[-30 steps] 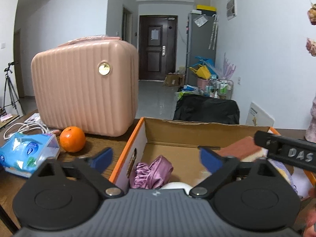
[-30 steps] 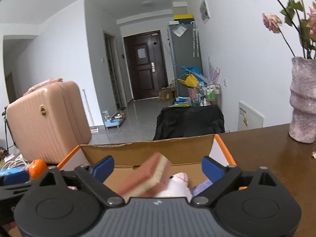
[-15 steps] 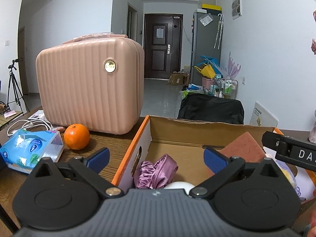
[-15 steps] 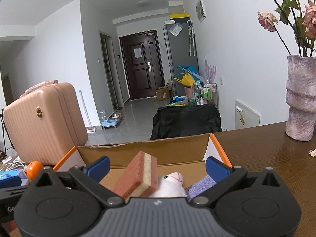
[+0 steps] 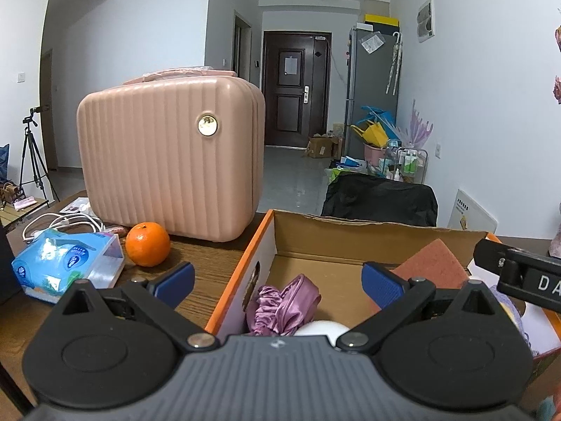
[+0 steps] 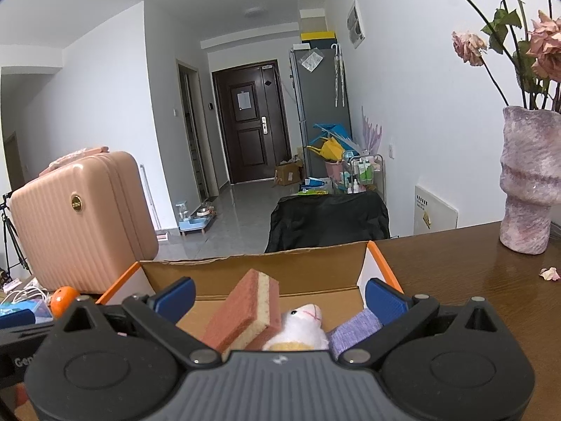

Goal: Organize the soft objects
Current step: 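Withdraw both open tools from the box back over the table, then grasp the lavender fuzzy headband with the right tool while the left tool approaches the blue tissue pack, then lift the headband with the right tool while the left tool lowers to the white foam wedge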

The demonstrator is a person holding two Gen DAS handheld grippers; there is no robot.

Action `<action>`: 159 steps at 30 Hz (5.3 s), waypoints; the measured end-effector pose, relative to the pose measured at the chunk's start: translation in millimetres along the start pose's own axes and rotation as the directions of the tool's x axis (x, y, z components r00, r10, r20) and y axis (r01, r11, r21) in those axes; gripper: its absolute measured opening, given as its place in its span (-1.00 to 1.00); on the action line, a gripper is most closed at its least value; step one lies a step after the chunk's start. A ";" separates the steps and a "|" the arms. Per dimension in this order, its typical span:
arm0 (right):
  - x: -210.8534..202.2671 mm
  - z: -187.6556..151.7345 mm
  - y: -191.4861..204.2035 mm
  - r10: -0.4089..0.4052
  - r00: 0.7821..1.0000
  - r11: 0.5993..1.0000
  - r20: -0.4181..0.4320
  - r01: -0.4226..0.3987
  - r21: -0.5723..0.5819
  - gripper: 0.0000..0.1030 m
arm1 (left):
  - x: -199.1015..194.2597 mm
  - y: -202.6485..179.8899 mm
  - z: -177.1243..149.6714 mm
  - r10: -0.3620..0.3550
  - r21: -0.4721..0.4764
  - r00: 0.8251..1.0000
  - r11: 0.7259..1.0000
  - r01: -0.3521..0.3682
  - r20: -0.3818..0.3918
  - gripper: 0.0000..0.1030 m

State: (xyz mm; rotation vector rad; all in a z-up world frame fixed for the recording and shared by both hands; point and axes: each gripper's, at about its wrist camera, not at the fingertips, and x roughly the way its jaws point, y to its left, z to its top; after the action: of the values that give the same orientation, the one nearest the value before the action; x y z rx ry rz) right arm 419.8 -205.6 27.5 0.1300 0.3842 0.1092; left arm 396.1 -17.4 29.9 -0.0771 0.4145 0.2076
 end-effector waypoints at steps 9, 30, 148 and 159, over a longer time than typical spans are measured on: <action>-19.9 -4.7 -6.2 0.001 1.000 1.000 0.021 -0.001 0.020 1.00 | -18.2 11.6 -5.5 0.002 -0.015 1.000 1.000 -0.002 0.009 1.00; -74.2 -35.4 -1.9 0.001 0.999 0.999 0.035 0.000 -0.035 1.00 | -72.6 33.5 -25.4 -0.009 -0.001 0.999 1.000 0.009 0.040 1.00; -34.4 -97.0 50.3 -0.003 0.977 0.977 -0.215 -0.043 -0.209 -0.10 | -129.0 108.7 -72.3 -0.117 0.003 0.992 0.993 0.117 -0.056 1.00; -60.6 -98.2 51.3 0.049 0.989 0.975 -0.139 -0.078 -0.209 -0.64 | -124.5 110.5 -72.3 -0.114 -0.003 0.991 0.993 0.114 -0.075 1.00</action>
State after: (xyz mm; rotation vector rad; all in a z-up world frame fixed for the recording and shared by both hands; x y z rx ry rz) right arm 322.5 -152.6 -33.1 -0.0789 0.4991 0.2229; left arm 232.6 59.0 11.0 -0.1074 0.4835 0.0922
